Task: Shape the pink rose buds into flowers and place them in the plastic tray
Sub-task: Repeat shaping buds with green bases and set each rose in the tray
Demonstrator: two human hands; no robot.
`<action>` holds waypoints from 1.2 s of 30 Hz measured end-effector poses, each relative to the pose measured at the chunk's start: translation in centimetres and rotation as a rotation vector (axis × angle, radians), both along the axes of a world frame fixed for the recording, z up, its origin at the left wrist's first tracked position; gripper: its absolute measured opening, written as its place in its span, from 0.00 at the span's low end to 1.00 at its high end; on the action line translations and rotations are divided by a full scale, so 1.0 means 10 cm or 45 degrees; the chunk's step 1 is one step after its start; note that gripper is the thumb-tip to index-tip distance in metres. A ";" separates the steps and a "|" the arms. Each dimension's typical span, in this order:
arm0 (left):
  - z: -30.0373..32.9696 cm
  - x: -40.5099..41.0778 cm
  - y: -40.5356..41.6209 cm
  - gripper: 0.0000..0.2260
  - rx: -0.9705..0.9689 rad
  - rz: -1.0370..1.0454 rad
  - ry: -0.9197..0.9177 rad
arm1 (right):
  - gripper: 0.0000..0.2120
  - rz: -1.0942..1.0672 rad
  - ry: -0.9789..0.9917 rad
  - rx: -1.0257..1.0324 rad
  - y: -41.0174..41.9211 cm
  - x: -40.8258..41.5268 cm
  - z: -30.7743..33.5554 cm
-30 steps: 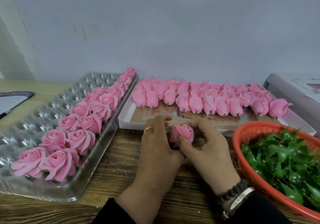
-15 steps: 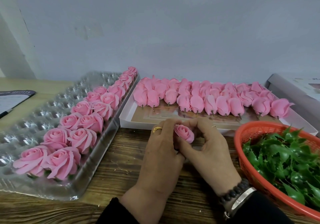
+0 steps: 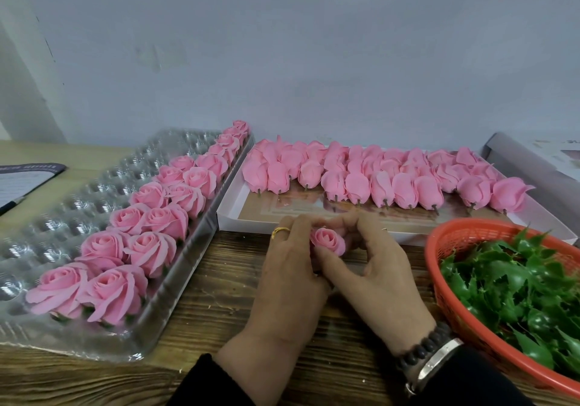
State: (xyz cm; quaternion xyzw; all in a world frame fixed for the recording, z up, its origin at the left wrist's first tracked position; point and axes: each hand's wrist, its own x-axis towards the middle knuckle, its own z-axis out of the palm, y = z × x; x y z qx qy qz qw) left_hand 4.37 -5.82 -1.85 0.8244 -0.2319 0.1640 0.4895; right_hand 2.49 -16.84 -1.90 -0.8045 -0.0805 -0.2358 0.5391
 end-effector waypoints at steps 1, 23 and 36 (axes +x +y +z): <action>0.00 0.00 0.00 0.18 0.004 0.006 -0.002 | 0.09 -0.005 -0.010 0.008 0.00 0.00 0.00; 0.02 0.01 -0.01 0.10 0.022 0.019 -0.001 | 0.13 0.044 0.081 0.151 0.01 0.03 -0.05; 0.18 0.05 0.15 0.08 -0.101 0.157 -0.030 | 0.06 -0.099 0.001 0.086 -0.04 0.06 -0.15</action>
